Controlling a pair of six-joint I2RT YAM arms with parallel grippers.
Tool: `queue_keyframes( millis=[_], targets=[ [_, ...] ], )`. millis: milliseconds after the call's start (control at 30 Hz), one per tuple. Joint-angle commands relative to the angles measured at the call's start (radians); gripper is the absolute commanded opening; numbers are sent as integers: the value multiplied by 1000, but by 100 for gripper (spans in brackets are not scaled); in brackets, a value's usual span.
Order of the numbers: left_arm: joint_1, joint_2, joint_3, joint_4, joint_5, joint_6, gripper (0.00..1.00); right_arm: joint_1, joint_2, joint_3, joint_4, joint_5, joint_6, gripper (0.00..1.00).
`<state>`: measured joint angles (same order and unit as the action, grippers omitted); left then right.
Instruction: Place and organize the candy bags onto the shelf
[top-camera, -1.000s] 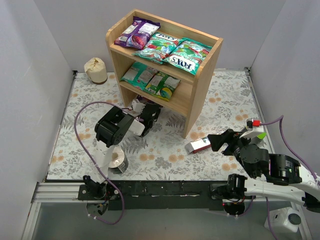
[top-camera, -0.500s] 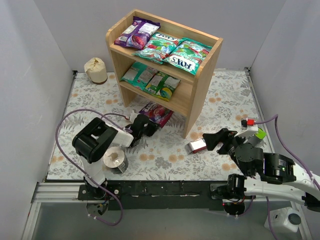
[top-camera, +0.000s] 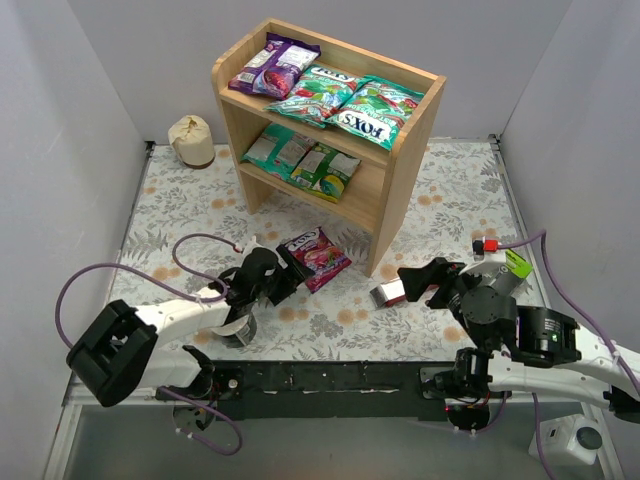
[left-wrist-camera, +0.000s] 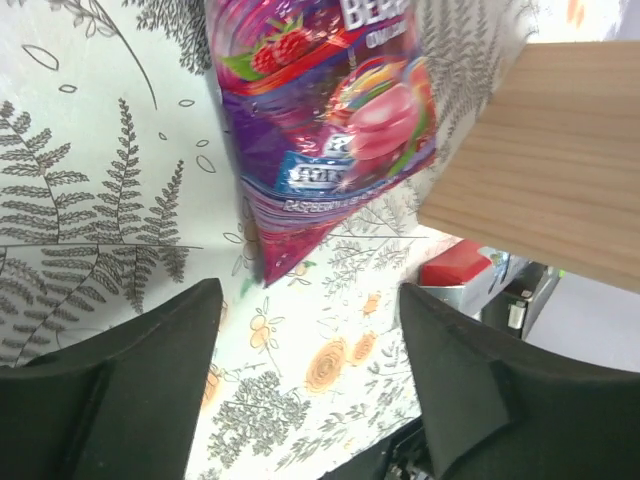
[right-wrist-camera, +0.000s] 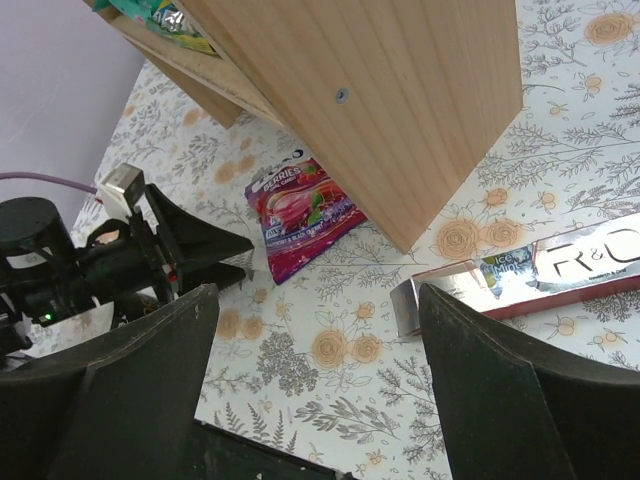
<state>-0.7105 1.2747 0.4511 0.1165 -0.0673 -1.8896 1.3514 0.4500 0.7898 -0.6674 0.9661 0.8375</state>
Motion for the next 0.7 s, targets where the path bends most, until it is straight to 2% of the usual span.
queue_keyframes(
  millis=[0, 167, 267, 300, 467, 667],
  targets=[
    [3, -49, 55, -150, -35, 93, 80, 5, 24, 19, 57, 16, -20, 88],
    [35, -2, 64, -170, -40, 61, 82, 3, 23, 16, 60, 3, -20, 88],
    [86, 20, 29, -123, 12, 41, 82, 5, 13, 12, 57, -6, -15, 88],
    [100, 28, 18, -56, 42, 37, 82, 5, 10, 11, 52, -7, -14, 88],
    [163, 120, 0, 67, 103, 14, 74, 5, -1, 6, 51, -6, -8, 88],
    [200, 319, 50, 155, 142, -6, 66, 5, 10, 15, 48, -1, -8, 87]
  ],
)
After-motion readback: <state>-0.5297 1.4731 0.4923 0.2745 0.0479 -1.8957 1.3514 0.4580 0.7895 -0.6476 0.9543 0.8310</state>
